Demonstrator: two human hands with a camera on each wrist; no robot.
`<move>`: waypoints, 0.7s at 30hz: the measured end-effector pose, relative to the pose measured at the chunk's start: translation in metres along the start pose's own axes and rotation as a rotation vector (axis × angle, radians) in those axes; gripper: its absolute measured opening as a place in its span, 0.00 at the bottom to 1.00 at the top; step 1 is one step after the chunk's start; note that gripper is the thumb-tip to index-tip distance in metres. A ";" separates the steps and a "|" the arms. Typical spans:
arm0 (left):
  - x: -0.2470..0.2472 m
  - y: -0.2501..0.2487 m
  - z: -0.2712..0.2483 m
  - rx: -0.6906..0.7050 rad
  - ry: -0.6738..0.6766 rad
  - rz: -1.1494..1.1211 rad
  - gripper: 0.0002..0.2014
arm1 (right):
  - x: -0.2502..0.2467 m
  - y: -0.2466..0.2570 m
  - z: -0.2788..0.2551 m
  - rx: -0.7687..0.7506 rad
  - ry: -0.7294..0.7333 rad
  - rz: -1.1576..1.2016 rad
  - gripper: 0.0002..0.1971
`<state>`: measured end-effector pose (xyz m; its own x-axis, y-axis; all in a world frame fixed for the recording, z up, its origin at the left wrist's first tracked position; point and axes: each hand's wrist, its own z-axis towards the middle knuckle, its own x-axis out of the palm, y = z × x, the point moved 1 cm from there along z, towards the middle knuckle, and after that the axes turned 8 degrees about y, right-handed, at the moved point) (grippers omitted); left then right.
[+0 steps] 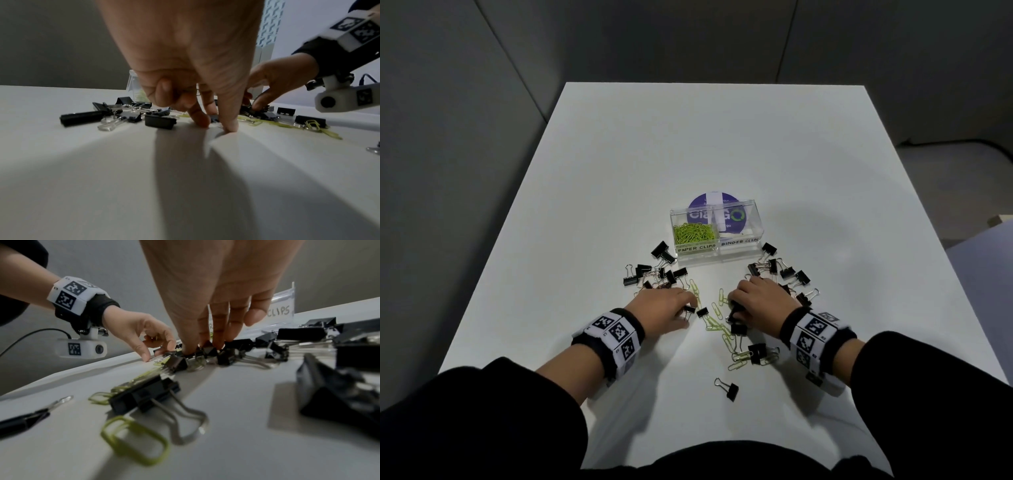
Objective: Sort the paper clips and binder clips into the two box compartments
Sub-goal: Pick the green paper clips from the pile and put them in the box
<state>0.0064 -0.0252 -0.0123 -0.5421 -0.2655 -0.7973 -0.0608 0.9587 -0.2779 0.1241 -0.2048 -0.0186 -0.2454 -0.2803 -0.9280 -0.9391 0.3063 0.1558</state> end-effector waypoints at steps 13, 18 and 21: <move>-0.005 -0.018 0.001 0.054 -0.049 0.131 0.22 | -0.003 -0.002 -0.019 -0.050 0.086 0.124 0.14; -0.005 -0.030 0.012 0.070 -0.024 0.211 0.17 | -0.002 -0.001 -0.022 0.043 0.104 0.095 0.16; -0.005 -0.028 0.009 0.086 -0.047 0.223 0.16 | -0.001 0.000 -0.025 0.039 0.048 0.121 0.15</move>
<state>0.0184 -0.0516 -0.0057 -0.4944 -0.0545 -0.8675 0.1289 0.9824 -0.1352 0.1187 -0.2274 -0.0097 -0.3687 -0.2824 -0.8856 -0.8921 0.3752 0.2518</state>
